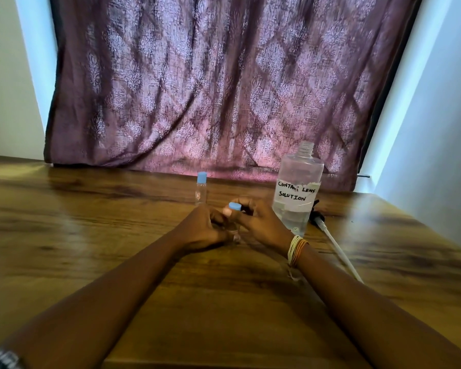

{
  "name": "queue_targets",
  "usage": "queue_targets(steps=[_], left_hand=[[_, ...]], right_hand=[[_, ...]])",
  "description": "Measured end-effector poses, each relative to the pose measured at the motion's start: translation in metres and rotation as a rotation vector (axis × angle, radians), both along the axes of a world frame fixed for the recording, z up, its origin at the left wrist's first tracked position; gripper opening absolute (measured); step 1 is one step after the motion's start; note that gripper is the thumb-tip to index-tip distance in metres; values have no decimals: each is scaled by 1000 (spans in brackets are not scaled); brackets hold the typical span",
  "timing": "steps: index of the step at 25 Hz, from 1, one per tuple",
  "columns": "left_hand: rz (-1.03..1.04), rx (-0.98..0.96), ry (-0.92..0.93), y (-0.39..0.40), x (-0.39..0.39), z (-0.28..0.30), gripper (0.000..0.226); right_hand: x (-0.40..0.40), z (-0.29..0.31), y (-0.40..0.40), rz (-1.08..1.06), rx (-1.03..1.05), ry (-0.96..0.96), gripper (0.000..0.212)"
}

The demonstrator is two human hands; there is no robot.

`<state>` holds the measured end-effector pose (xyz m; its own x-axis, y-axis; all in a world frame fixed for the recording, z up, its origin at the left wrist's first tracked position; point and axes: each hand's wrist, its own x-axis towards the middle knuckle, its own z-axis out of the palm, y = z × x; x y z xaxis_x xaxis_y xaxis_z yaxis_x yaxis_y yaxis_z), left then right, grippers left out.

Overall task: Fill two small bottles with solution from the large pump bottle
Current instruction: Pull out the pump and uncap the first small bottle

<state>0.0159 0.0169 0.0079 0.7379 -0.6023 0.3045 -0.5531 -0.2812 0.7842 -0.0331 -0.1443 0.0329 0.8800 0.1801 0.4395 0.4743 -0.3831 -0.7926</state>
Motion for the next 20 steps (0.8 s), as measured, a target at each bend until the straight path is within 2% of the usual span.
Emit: queue_targets(steps=[2,3,6,8,10,12,15,18,20], left_hand=[[-45,5,26,3,2,-3,40],[-55,0,29,4,0,-3,40],[-42,-7,29,2,-6,0,16],[-22,-21,45,2,-7,1,12],[10,-28,61,3,-6,1,24],[17,-26,76,3,-6,1,31],[8,-34,98,4,-7,0,27],[-10,-38,95,4,-7,-1,21],[-14,-61,105,3,-8,-2,23]], right_hand=[[-3,4,-3,58,11,58,20],[-5,7,-6,91,13,102,20],[-7,13,-10,84,-47,209,41],[-6,12,-6,-61,-36,153,48],[-4,12,-6,-148,54,56,46],[-4,15,-11,-93,87,57,46],[-7,15,-9,38,80,144,56],[-7,13,-7,-67,51,91,65],[-6,16,-11,-39,97,115,64]])
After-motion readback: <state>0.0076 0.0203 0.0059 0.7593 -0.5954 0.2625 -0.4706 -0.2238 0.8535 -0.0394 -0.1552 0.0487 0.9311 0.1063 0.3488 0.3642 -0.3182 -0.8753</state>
